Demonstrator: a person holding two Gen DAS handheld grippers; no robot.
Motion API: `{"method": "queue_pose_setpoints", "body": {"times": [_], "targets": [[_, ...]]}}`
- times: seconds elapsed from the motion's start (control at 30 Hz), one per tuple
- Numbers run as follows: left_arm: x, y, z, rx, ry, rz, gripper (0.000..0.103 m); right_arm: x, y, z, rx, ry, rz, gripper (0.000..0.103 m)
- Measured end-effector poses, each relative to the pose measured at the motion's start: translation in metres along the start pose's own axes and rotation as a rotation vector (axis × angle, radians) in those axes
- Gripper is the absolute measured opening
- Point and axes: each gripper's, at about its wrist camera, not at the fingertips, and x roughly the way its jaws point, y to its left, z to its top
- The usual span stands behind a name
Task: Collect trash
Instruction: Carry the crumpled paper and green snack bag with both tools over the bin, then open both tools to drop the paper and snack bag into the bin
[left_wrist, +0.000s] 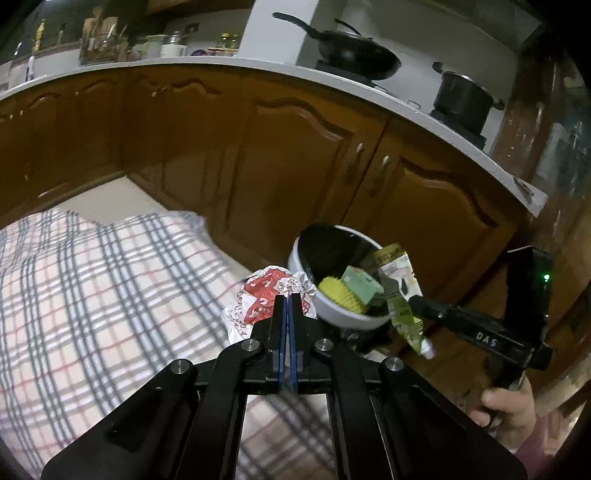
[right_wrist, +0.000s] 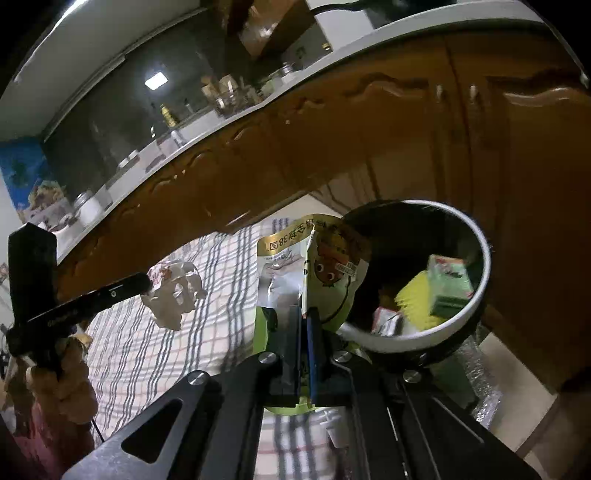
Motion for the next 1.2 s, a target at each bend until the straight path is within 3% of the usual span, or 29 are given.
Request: {"method": "queue_pose_setpoints", "body": {"times": [0.47, 0.87, 0.97, 1.1, 1.2], "targets": [[0.077, -0.07, 0.047, 0.092, 0.017, -0.026, 0.001, 0.018, -0.06, 0.045, 0.129, -0.036, -0.076, 0.002], [0.13, -0.075, 0.044, 0.091, 0.112, -0.01, 0.001, 0.056, -0.078, 0.06, 0.154, 0.055, -0.108, 0.003], [0.133, -0.076, 0.043, 0.089, 0.124, -0.005, 0.004, 0.06, -0.082, 0.059, 0.177, 0.064, -0.102, 0.008], [0.132, -0.074, 0.041, 0.069, 0.117, 0.003, 0.045, 0.057, -0.084, 0.056, 0.191, 0.051, -0.095, 0.03], [0.128, -0.071, 0.038, 0.063, 0.111, 0.005, 0.045, 0.053, -0.082, 0.056, 0.184, 0.038, -0.101, 0.034]]}}
